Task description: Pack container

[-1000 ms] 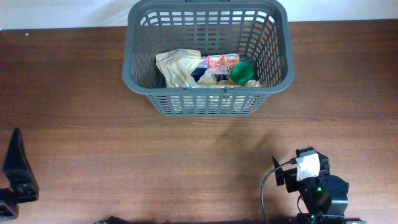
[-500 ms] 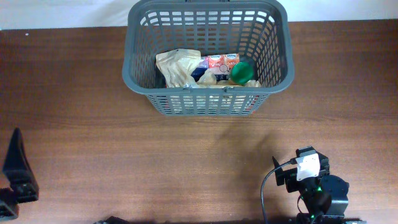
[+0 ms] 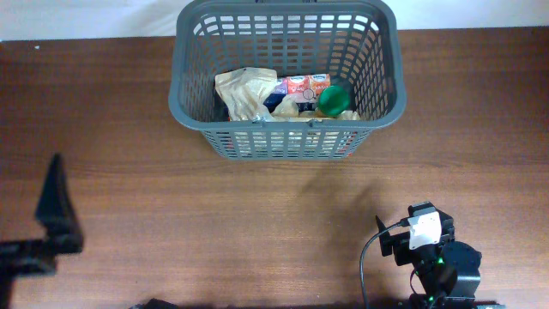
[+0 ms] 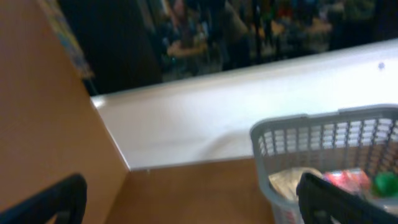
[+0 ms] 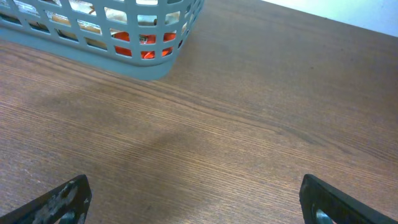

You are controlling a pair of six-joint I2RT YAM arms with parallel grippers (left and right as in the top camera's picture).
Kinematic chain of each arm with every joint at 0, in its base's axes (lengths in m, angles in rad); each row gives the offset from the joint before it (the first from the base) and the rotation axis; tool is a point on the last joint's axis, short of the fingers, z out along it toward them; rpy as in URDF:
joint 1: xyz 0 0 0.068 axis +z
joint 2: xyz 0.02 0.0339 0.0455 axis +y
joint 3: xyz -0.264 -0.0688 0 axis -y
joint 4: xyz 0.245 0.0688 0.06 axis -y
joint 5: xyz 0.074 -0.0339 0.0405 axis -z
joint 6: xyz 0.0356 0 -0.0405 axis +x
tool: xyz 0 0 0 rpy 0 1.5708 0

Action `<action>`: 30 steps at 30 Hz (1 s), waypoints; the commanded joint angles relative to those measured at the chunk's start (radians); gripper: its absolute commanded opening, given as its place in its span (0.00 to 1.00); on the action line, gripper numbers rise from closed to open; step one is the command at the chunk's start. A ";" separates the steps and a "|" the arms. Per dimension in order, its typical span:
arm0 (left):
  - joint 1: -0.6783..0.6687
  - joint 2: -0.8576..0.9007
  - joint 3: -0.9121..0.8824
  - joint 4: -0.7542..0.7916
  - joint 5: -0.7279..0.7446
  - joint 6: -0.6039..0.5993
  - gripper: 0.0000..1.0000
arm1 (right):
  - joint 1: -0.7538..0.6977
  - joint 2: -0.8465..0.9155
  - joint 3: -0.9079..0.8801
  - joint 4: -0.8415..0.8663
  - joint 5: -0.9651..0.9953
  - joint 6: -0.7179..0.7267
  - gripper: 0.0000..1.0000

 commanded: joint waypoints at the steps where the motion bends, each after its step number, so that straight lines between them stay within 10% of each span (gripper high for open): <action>1: 0.039 -0.159 -0.354 0.193 0.097 -0.005 0.99 | 0.011 -0.012 -0.007 0.002 -0.006 -0.003 0.99; 15: 0.074 -0.624 -1.511 0.906 0.171 -0.005 0.99 | 0.011 -0.012 -0.006 0.002 -0.006 -0.003 0.99; 30: 0.102 -0.793 -1.929 1.111 0.290 -0.005 0.99 | 0.011 -0.012 -0.006 0.002 -0.006 -0.003 0.99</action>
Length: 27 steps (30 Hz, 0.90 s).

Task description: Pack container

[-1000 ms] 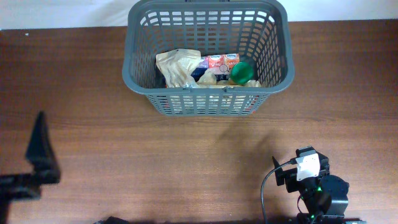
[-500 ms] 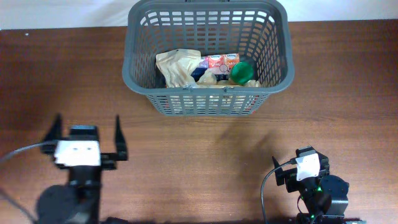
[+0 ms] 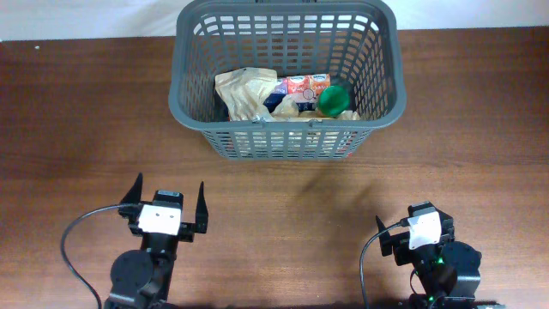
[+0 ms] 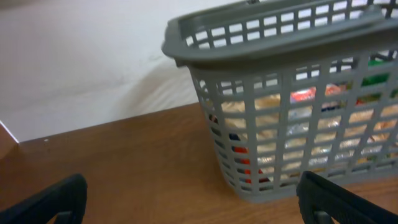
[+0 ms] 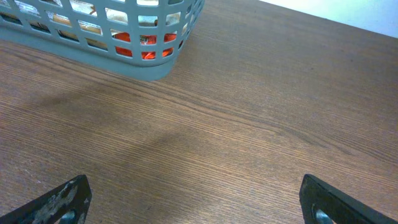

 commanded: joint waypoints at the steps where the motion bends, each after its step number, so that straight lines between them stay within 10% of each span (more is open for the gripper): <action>1: 0.007 -0.027 -0.048 0.012 0.024 -0.005 0.99 | 0.009 -0.012 -0.006 0.000 -0.006 -0.003 0.99; 27: 0.006 -0.033 -0.230 0.100 0.024 -0.005 0.99 | 0.009 -0.012 -0.006 0.000 -0.006 -0.003 0.99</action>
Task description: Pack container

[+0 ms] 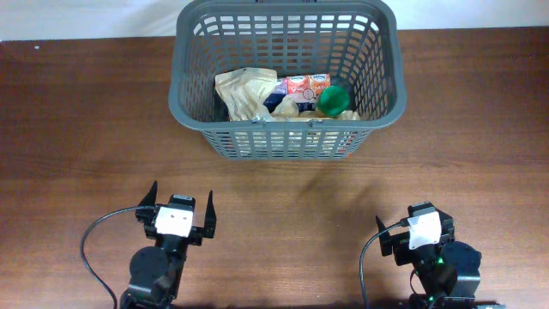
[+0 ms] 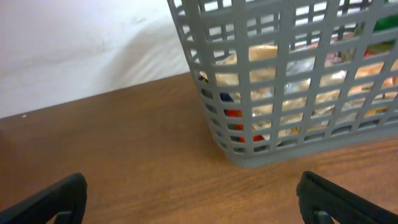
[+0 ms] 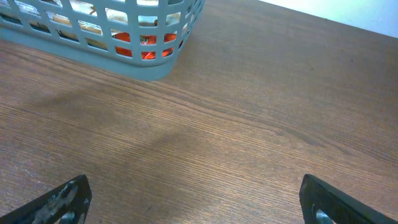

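A grey slatted basket point(image 1: 283, 73) stands at the back middle of the wooden table. Inside it lie a beige pouch point(image 1: 244, 90), a pink printed packet point(image 1: 300, 86) and a green-topped item point(image 1: 334, 99). The left wrist view shows the basket wall point(image 2: 280, 74) with these goods behind the slats. My left gripper point(image 1: 180, 202) rests near the front edge, left of centre, open and empty point(image 2: 199, 202). At the front right my right gripper point(image 1: 419, 227) is open too, with only bare wood between its fingers point(image 3: 199, 202).
The brown wooden table point(image 1: 86, 129) runs to a white surface point(image 1: 86, 17) behind its back edge. The basket's near right corner point(image 3: 149, 62) shows at the top left of the right wrist view. Black cables loop beside both arm bases at the front edge.
My left arm has shifted a little to the right and its camera now looks lower at the basket's near wall. The right arm and the basket's contents are unchanged.
My left arm was first at the table's far left edge, its camera looking past the table. Then it stood at the front left, open, facing the basket, and now slightly further right. The right arm stayed open at the front right throughout.
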You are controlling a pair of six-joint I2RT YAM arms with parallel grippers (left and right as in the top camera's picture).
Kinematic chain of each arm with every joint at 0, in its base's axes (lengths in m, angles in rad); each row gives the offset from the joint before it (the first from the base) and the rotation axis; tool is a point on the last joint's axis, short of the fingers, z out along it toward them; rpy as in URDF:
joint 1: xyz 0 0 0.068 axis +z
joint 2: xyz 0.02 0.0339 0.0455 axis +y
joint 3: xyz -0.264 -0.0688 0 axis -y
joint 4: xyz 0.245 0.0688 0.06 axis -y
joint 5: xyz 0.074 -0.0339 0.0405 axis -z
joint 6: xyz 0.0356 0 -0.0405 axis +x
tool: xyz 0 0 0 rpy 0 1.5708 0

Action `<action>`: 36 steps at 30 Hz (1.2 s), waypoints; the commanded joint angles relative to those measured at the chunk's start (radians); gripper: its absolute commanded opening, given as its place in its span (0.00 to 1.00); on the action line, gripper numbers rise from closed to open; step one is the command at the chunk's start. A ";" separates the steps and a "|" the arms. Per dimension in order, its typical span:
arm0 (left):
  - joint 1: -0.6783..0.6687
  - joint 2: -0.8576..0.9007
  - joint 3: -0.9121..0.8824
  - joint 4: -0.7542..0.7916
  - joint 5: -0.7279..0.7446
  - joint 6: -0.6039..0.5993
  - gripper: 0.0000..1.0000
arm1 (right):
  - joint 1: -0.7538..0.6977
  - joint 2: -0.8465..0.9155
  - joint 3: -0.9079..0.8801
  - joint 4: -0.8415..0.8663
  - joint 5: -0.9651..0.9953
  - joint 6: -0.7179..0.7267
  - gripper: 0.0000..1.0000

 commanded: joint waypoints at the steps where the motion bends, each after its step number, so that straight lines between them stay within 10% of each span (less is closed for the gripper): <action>1: 0.007 -0.012 -0.043 0.003 0.012 -0.005 0.99 | 0.009 -0.012 -0.006 0.000 -0.006 -0.003 0.99; 36: 0.218 -0.214 -0.125 0.029 0.018 -0.005 0.99 | 0.009 -0.012 -0.006 0.000 -0.005 -0.003 0.99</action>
